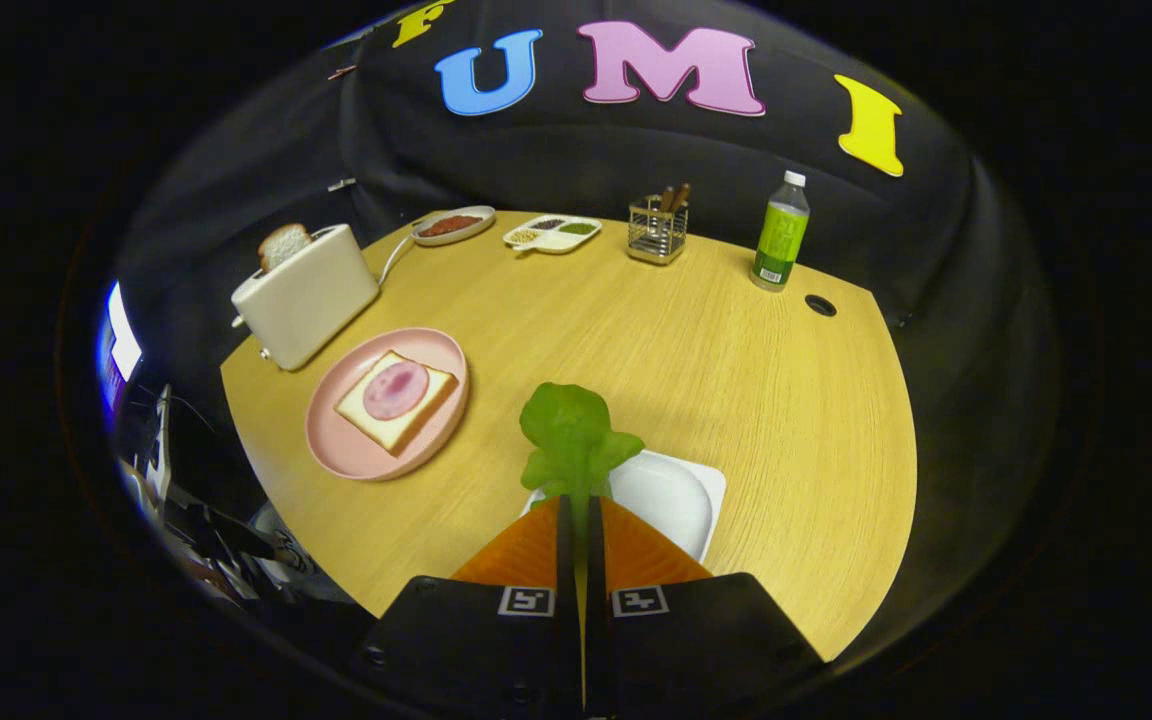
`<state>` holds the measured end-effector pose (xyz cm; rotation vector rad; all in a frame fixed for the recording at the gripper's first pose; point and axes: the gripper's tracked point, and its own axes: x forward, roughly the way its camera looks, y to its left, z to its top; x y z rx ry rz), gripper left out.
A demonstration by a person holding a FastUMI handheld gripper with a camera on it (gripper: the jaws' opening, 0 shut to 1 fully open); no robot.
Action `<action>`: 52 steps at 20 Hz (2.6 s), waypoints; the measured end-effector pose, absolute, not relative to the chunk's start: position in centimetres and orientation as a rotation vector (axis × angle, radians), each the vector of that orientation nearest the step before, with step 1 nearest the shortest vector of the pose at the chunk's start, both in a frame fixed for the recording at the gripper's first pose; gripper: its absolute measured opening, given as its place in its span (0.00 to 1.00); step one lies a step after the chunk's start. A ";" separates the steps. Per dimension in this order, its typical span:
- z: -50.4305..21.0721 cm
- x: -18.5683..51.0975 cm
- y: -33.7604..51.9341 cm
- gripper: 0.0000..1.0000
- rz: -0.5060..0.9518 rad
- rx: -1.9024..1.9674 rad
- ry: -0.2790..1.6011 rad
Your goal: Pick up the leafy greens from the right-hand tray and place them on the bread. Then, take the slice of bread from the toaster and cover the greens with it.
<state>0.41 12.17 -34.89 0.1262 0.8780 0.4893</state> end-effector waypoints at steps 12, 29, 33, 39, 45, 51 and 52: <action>-22.5 1.9 25.3 0.06 0.559 0.129 0.755; -29.3 4.5 34.1 0.15 0.506 0.081 0.910; -30.4 4.6 34.0 0.64 0.505 0.049 0.927; -24.0 5.3 34.5 1.00 0.508 0.123 0.744; -11.4 6.9 35.1 1.00 0.495 0.107 0.345; 0.9 6.9 36.1 0.98 0.489 -0.038 0.018; 2.3 6.7 36.9 0.98 0.502 -0.042 -0.008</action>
